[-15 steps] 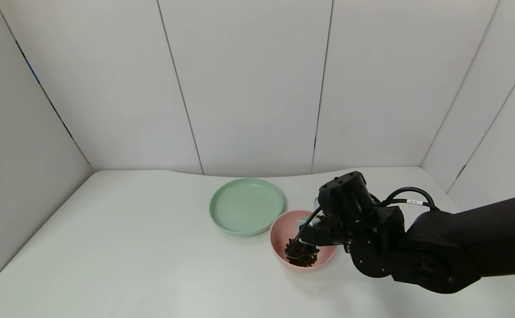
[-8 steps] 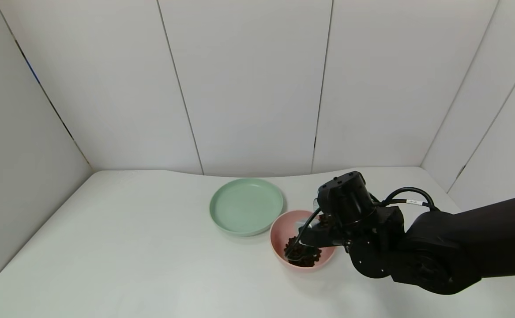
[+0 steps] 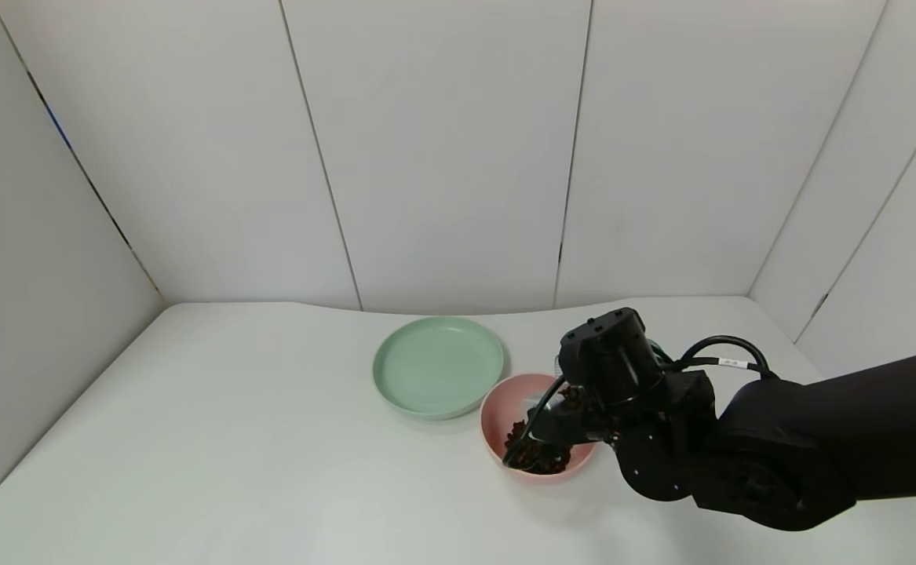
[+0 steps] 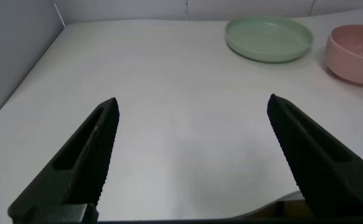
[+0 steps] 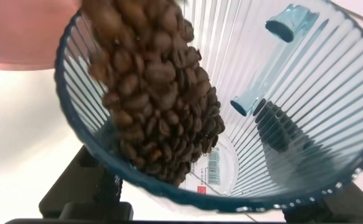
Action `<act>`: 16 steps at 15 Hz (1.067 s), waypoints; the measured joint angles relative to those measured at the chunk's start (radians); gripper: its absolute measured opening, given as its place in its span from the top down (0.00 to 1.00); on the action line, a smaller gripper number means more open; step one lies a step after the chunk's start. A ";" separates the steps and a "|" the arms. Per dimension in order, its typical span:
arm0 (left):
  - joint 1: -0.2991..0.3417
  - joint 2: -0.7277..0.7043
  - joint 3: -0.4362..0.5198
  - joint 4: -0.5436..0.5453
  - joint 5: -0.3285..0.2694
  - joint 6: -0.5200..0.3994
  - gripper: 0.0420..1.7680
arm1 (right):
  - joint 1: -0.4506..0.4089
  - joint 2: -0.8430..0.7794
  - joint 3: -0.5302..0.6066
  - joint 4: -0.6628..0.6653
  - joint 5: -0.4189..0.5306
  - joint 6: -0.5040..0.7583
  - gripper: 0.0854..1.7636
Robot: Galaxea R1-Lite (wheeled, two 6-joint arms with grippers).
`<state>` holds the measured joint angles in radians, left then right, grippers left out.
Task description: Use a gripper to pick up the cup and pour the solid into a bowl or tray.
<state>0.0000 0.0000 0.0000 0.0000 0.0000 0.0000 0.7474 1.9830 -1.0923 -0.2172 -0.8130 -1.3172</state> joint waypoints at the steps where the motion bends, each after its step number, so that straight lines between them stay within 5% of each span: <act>1: 0.000 0.000 0.000 0.000 0.000 0.000 0.03 | 0.002 0.001 0.000 0.001 0.000 -0.001 0.24; 16: 0.000 0.000 0.000 0.000 0.000 0.000 0.03 | 0.005 0.020 -0.006 -0.002 0.000 0.000 0.24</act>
<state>0.0000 0.0000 0.0000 0.0000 0.0000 0.0000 0.7528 2.0032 -1.0983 -0.2194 -0.8126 -1.3177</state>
